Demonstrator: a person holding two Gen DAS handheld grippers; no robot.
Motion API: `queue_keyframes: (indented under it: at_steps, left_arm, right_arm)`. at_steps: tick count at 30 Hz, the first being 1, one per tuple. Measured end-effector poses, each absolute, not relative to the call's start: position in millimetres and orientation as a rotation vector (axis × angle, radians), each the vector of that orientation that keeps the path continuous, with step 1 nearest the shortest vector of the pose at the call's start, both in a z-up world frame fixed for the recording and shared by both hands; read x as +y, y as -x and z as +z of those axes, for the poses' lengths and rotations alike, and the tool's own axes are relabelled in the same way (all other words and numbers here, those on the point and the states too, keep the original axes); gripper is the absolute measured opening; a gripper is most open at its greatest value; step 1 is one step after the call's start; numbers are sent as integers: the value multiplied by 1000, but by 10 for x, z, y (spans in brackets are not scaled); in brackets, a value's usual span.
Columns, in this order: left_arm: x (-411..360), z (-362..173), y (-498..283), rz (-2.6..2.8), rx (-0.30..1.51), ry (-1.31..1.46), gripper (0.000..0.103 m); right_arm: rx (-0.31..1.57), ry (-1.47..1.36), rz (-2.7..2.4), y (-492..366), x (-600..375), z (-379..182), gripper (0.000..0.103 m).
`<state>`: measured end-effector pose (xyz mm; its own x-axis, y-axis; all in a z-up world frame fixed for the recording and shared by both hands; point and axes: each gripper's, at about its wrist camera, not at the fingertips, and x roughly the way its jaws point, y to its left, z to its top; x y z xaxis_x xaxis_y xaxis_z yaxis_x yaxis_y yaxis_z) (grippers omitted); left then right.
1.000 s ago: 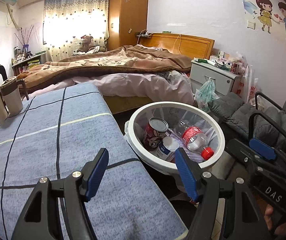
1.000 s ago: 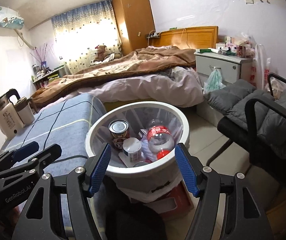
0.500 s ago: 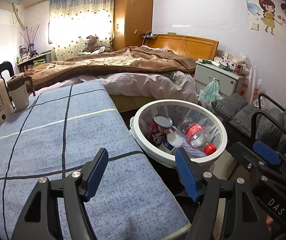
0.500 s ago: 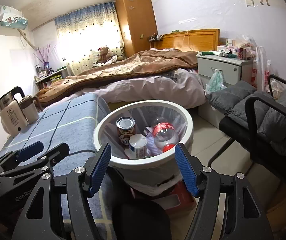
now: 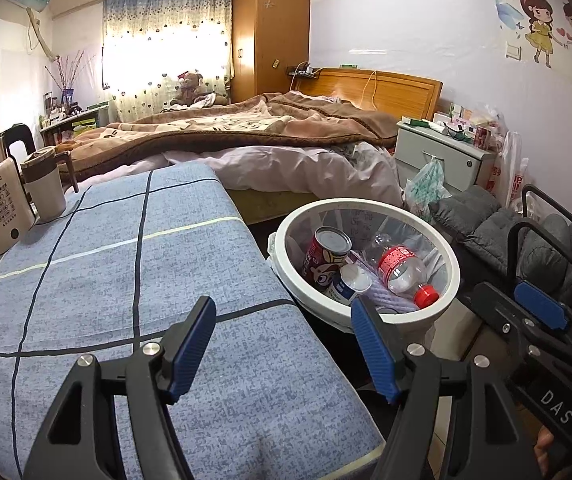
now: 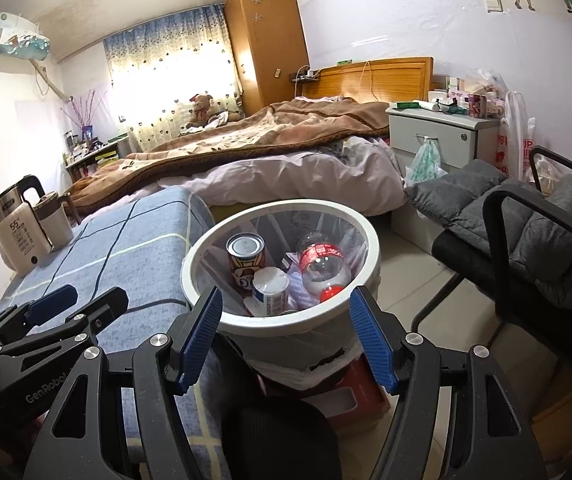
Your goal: Collect trash
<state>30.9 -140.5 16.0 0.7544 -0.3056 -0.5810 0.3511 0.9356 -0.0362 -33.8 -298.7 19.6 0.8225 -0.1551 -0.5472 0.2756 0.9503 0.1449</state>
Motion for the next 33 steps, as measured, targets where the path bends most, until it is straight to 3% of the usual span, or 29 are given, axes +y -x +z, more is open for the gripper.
queue_keyframes:
  at_steps: [33]
  left_arm:
    - [-1410,158,-307,-349,625,-82,73]
  right_arm:
    - [571,-228,-230,337,-2970,175,67]
